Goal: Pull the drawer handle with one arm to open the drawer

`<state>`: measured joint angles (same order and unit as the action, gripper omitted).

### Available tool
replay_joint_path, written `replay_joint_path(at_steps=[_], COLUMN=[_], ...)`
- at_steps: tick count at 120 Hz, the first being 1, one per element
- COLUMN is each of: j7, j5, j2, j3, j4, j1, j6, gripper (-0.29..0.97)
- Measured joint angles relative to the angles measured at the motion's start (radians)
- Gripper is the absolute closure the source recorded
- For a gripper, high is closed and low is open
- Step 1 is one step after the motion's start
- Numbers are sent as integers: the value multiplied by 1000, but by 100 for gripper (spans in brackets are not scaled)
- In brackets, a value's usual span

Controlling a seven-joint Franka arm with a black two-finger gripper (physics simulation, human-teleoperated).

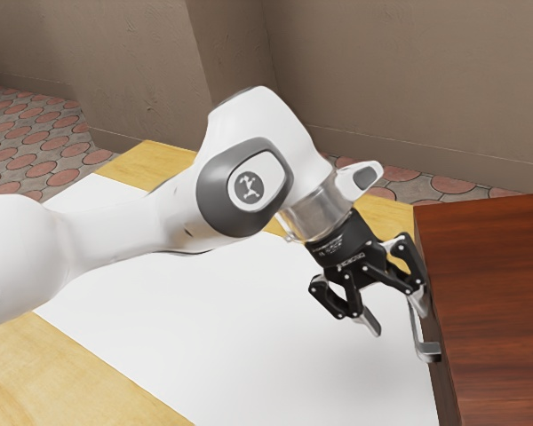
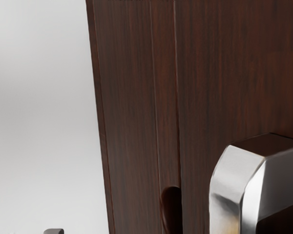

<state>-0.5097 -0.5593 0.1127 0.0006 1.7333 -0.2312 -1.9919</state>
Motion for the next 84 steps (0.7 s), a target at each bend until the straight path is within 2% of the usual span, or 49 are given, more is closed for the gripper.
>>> replay_joint_path(at_steps=[31, 84], j7=[-20, -43], j5=[1, 0], j2=[-13, -85], j3=[10, 47], j4=[18, 101], j1=[-3, -7], j6=[3, 6], gripper=[33, 35])
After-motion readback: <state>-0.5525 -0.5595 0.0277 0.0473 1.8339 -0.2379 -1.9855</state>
